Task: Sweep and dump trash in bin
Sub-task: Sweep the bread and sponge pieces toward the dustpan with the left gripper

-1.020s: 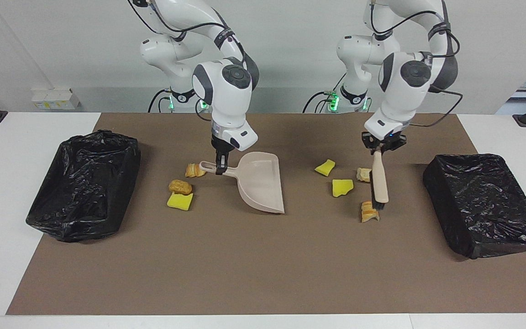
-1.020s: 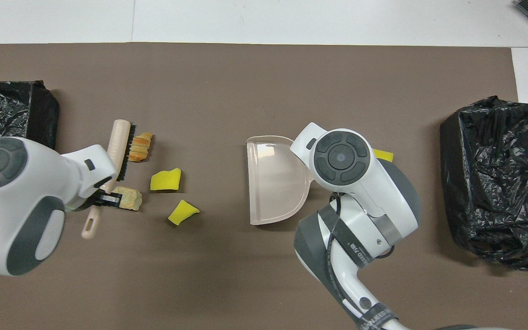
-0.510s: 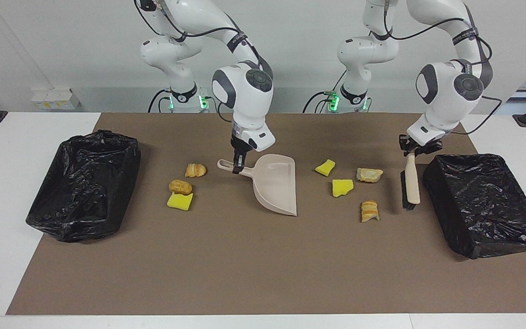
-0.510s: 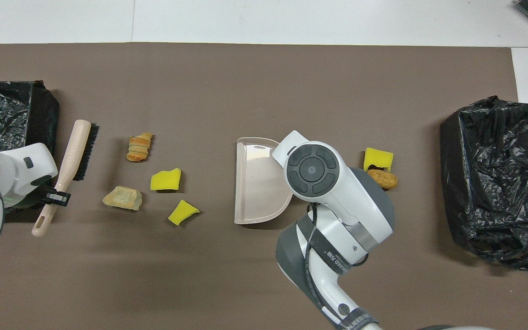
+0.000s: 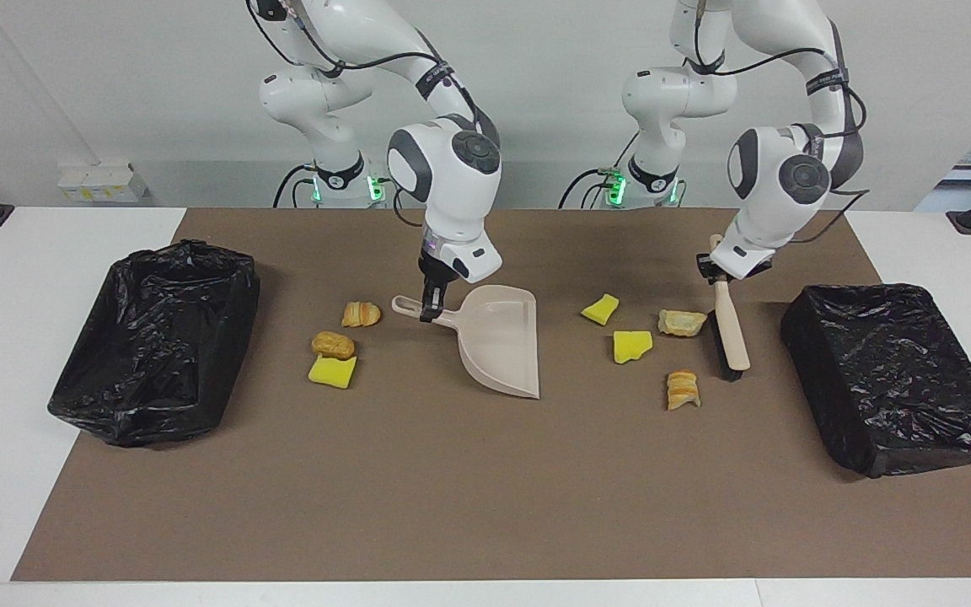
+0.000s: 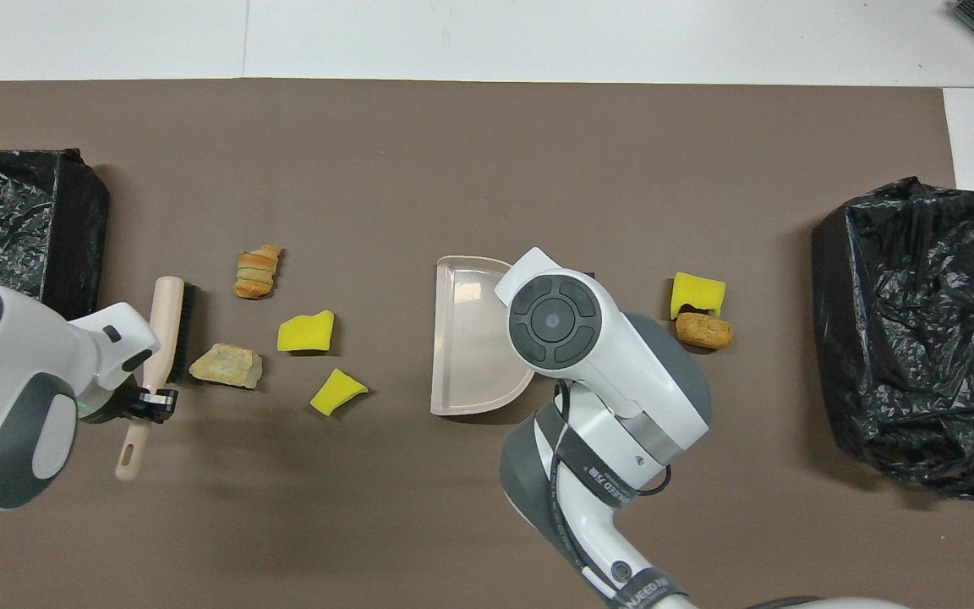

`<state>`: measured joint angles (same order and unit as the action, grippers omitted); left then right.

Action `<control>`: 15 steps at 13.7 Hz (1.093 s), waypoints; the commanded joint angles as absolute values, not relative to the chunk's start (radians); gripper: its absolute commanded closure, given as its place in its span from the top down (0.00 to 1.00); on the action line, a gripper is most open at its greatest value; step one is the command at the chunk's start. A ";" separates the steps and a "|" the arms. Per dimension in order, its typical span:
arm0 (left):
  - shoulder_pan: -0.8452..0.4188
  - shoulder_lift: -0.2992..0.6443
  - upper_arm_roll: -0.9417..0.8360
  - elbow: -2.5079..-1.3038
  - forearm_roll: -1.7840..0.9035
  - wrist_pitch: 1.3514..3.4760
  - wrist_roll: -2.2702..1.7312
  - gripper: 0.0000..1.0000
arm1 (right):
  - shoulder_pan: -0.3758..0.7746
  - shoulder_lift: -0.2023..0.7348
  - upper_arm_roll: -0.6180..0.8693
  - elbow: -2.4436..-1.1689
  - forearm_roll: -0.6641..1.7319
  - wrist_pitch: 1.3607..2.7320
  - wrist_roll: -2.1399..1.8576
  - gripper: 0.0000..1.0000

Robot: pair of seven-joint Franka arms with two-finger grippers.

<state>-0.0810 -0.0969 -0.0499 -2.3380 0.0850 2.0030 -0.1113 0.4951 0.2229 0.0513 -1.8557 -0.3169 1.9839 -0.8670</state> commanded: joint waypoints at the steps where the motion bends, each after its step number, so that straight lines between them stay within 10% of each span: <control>1: -0.222 -0.132 -0.040 -2.388 0.097 2.008 -0.277 0.00 | 0.485 0.222 0.057 -1.853 -0.344 1.960 -0.899 0.00; 15: -0.686 0.031 -0.043 -2.166 -0.268 2.152 -0.615 0.00 | 0.442 0.222 0.058 -1.870 -0.331 1.979 -0.980 0.00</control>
